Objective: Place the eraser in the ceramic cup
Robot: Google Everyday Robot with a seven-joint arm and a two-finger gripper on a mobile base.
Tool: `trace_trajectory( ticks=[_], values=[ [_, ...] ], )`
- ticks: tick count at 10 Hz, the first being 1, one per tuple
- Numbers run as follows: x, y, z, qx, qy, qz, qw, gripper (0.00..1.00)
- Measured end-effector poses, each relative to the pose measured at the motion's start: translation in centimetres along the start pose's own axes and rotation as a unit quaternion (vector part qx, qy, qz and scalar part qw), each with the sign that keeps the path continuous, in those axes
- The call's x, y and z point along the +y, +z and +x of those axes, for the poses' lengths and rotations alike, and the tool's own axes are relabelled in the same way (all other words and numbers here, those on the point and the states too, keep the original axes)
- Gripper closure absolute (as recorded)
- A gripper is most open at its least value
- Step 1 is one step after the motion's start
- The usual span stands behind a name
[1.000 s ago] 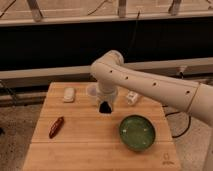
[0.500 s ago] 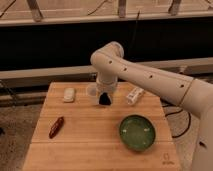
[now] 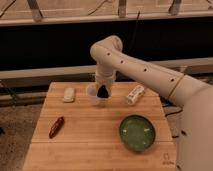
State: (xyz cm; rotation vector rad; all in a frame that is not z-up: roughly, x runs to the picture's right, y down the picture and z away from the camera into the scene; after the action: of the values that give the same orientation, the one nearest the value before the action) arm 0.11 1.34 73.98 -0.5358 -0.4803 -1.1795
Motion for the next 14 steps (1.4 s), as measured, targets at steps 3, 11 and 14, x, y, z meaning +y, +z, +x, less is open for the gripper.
trace_trajectory(
  ticks=[3, 11, 14],
  values=[
    [-1.7, 0.5, 1.1, 0.001, -0.009, 0.006, 0.9999, 0.95],
    [-4.6, 2.3, 3.5, 0.003, -0.025, 0.018, 0.9995, 0.95],
    [-5.1, 2.8, 4.0, 0.005, -0.030, 0.019, 0.9994, 0.95]
  ],
)
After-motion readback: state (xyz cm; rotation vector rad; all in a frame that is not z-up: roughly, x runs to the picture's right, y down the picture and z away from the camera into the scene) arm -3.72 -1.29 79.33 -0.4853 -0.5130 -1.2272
